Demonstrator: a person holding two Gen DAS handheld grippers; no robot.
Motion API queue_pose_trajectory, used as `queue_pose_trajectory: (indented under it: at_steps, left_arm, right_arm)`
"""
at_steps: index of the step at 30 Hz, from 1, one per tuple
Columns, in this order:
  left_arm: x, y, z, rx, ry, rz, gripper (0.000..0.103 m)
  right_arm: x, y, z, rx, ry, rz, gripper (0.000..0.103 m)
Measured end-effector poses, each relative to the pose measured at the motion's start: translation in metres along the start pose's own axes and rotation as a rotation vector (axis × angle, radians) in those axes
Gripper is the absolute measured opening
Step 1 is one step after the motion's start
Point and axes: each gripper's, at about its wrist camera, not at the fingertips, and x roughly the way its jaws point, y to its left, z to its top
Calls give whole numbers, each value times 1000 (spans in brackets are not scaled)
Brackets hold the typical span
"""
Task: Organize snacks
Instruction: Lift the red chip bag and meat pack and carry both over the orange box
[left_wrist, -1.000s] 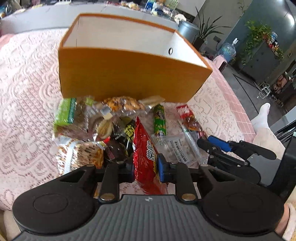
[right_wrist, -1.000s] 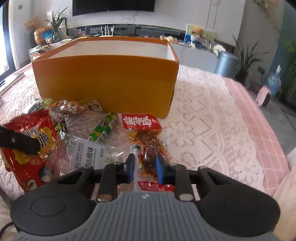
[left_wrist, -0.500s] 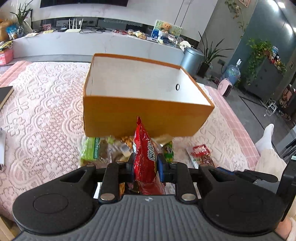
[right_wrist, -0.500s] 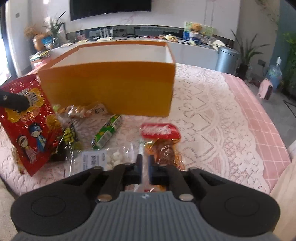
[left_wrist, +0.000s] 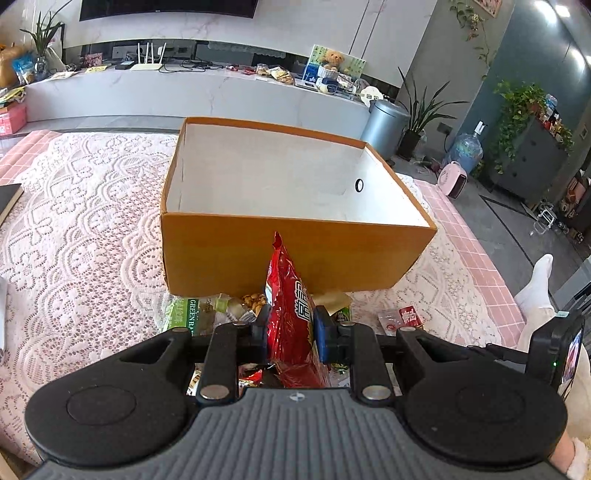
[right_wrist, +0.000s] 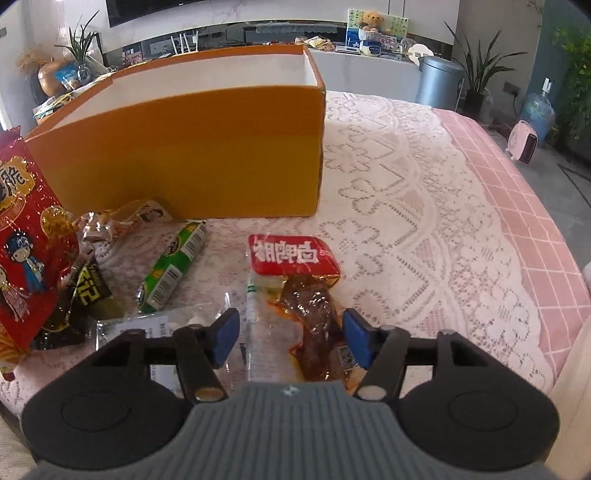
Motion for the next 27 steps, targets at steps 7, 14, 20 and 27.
queue_pose_trajectory:
  at_steps: [7,14,20,27]
  left_arm:
    - [7,3,-2,1,13,-3,25]
    - [7,7,-4,-2,18,-6,25]
    - [6,5,-4,3,17,-12,25]
    - [3,4,-5,5,14,-14,25]
  right_arm:
    - [4,-8,0,29,-3,14,57]
    - [-2,-25,1,133,3,77,49]
    - [-12,-30,-1,171,-9,111,38]
    - [-29,-22,1,141,-47,118,24]
